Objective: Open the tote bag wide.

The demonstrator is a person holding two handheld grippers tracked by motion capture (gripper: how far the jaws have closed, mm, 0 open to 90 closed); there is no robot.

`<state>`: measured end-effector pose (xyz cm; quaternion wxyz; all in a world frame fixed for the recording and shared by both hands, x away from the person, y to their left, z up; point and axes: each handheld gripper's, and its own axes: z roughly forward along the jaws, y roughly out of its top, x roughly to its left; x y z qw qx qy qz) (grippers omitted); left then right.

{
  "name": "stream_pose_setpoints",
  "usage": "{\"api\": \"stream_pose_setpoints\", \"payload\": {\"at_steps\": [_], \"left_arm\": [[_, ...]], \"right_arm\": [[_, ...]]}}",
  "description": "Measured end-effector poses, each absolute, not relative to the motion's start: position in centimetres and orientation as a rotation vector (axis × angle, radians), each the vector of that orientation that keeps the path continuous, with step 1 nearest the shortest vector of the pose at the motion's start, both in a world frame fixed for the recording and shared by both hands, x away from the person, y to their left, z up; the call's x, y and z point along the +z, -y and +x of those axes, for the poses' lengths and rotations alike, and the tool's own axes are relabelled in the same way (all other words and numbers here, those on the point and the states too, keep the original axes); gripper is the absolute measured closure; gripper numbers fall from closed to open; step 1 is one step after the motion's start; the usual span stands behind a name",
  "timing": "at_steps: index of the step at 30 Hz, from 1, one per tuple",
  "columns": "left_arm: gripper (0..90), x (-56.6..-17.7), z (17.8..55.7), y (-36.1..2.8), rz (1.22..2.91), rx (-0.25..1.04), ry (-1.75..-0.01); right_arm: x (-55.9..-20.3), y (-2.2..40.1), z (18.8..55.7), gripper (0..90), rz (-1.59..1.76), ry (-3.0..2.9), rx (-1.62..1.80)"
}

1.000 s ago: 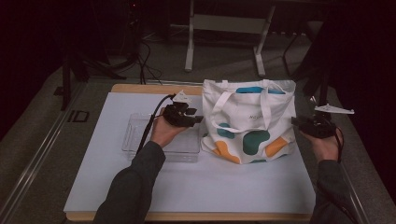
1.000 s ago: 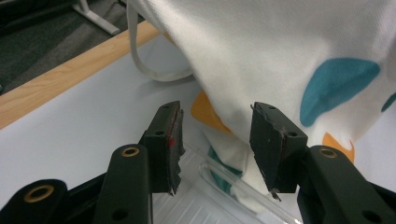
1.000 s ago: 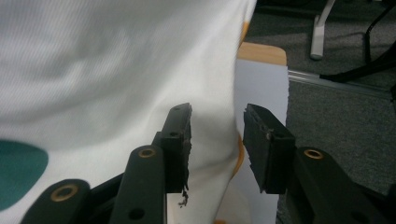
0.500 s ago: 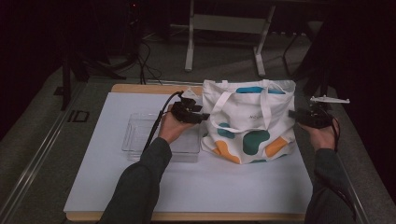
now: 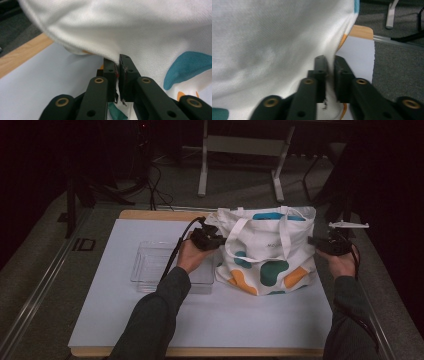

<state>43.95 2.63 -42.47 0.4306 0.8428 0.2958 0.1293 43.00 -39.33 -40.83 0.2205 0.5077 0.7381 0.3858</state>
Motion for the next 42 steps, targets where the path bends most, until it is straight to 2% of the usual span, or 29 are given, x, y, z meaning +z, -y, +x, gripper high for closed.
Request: {"api": "stream_pose_setpoints", "payload": {"at_steps": [20,42], "left_arm": [[86.6,-40.5,41.1,-3.3,2.030,0.342,-0.648],[85.6,-40.0,38.8,-3.6,2.047,0.351,-0.568]], "right_arm": [[-39.7,40.5,39.7,87.1,1.283,-2.021,1.115],[-39.4,41.2,35.8,87.1,1.167,-2.026,1.150]]}}
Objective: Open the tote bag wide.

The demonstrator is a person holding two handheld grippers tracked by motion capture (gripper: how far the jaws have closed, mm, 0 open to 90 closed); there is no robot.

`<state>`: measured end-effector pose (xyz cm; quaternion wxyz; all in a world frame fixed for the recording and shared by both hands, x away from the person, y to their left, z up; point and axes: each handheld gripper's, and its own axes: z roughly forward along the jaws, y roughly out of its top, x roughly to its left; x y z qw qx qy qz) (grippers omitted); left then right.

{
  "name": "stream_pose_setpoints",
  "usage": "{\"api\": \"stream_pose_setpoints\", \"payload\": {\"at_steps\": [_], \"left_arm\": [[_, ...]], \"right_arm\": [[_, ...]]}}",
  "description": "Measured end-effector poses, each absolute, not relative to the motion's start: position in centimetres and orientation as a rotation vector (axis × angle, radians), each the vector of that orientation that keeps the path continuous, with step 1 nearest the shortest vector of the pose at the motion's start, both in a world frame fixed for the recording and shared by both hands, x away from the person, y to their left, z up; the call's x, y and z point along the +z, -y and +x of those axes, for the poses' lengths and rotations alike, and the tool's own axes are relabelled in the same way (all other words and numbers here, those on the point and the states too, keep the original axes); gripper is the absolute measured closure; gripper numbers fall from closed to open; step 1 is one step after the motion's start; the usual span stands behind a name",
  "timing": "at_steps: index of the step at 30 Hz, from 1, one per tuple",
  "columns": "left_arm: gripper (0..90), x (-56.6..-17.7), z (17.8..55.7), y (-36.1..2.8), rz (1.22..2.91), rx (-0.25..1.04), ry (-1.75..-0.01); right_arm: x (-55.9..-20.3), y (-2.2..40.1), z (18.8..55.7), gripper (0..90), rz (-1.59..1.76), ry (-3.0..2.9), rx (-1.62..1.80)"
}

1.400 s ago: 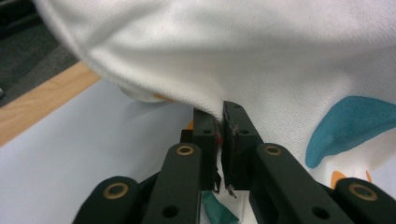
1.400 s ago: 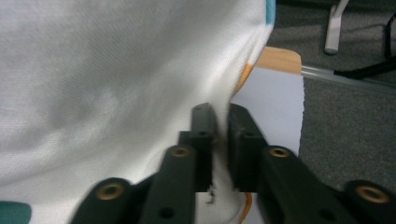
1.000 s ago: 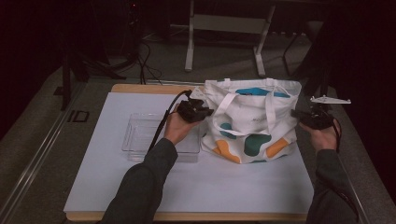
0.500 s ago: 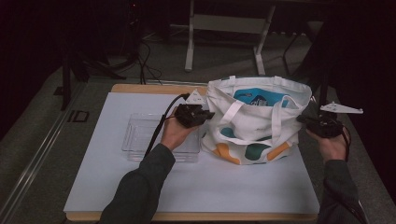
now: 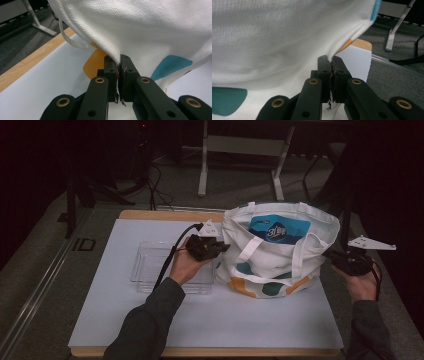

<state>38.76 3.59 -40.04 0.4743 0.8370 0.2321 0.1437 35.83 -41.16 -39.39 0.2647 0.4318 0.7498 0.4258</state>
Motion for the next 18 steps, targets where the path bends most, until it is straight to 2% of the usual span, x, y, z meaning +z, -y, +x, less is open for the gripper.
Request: {"api": "stream_pose_setpoints", "payload": {"at_steps": [18], "left_arm": [[85.2,-41.7,37.6,-2.9,2.123,0.360,-0.542]], "right_arm": [[-41.4,40.7,34.8,86.9,1.149,-2.083,1.118]]}}
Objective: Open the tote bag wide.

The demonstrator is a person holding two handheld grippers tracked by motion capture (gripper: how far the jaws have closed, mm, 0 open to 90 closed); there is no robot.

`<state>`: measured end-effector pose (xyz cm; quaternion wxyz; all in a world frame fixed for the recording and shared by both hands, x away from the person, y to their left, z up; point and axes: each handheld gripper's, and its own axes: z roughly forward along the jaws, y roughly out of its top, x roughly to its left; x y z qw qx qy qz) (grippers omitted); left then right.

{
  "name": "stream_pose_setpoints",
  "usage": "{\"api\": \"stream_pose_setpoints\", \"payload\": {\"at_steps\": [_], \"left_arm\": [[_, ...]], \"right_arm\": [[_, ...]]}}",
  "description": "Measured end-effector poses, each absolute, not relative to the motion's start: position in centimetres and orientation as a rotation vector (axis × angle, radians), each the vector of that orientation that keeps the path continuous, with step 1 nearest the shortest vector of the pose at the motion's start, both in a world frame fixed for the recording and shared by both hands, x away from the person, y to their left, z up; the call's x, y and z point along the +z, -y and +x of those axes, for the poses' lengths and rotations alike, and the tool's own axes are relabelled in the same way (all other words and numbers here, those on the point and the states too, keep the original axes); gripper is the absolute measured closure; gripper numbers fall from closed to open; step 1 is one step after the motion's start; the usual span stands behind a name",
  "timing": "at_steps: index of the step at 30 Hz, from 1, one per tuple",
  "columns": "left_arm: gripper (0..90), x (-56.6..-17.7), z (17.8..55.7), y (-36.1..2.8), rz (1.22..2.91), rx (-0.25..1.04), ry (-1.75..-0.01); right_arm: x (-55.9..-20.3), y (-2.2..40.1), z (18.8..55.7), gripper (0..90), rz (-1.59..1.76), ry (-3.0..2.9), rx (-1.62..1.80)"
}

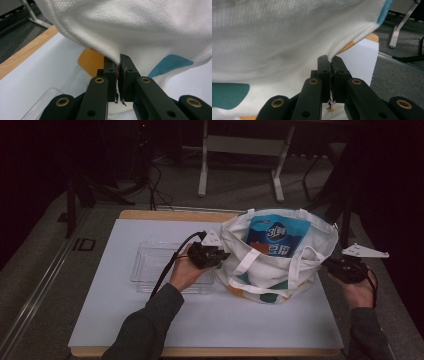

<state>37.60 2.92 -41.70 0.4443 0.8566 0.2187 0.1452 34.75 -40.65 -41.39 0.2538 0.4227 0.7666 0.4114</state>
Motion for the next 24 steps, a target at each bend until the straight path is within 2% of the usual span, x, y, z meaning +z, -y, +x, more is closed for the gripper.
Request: {"api": "stream_pose_setpoints", "payload": {"at_steps": [24], "left_arm": [[86.3,-44.3,36.4,-2.1,2.225,0.367,-0.516]], "right_arm": [[-43.9,40.2,33.8,86.9,1.151,-2.129,1.064]]}}
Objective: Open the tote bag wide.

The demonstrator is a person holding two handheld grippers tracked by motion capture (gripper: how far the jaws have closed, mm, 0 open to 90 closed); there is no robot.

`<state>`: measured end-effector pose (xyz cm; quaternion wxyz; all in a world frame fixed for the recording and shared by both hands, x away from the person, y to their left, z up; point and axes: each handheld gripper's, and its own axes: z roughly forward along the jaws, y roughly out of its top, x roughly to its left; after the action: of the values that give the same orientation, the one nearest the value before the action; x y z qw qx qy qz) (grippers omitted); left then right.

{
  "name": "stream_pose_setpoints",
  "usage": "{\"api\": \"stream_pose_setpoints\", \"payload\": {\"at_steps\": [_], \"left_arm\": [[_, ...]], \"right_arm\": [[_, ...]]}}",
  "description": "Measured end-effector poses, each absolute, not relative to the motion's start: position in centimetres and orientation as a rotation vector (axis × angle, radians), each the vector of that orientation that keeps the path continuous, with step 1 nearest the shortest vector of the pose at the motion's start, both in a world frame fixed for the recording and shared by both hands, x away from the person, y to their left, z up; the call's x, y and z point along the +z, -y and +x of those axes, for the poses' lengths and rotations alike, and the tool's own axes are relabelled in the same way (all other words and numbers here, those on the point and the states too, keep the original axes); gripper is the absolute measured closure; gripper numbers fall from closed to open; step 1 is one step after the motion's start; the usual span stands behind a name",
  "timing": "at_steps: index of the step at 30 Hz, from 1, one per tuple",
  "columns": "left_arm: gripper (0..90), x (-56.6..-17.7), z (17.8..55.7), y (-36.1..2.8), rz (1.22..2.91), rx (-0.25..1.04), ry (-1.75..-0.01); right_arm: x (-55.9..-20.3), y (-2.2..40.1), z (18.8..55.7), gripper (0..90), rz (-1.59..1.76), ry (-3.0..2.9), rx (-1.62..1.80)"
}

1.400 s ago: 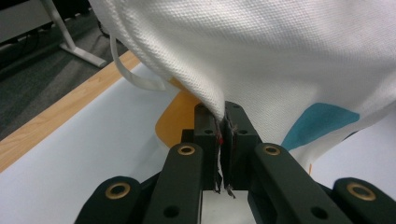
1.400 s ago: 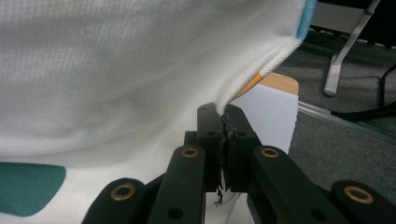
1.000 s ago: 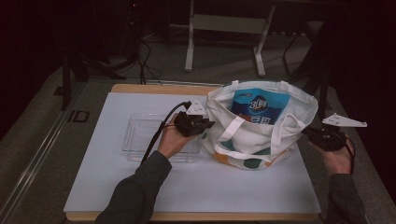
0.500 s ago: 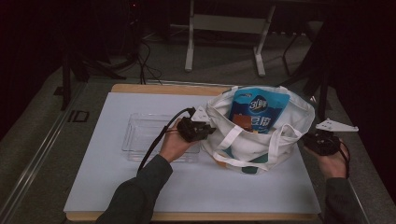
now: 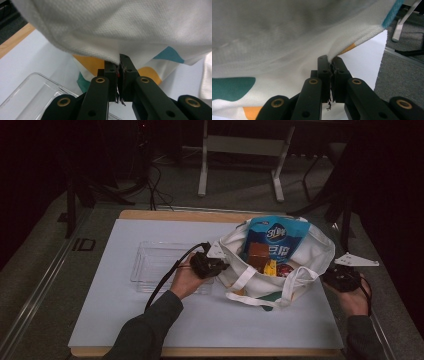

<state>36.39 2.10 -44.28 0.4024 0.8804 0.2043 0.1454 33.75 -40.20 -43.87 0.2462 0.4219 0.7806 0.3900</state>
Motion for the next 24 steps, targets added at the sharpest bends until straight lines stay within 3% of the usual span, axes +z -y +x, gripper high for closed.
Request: {"api": "stream_pose_setpoints", "payload": {"at_steps": [24], "left_arm": [[86.9,-46.3,35.8,0.2,2.353,0.431,-0.492]], "right_arm": [[-47.0,39.9,33.9,86.9,1.201,-2.189,0.971]]}}
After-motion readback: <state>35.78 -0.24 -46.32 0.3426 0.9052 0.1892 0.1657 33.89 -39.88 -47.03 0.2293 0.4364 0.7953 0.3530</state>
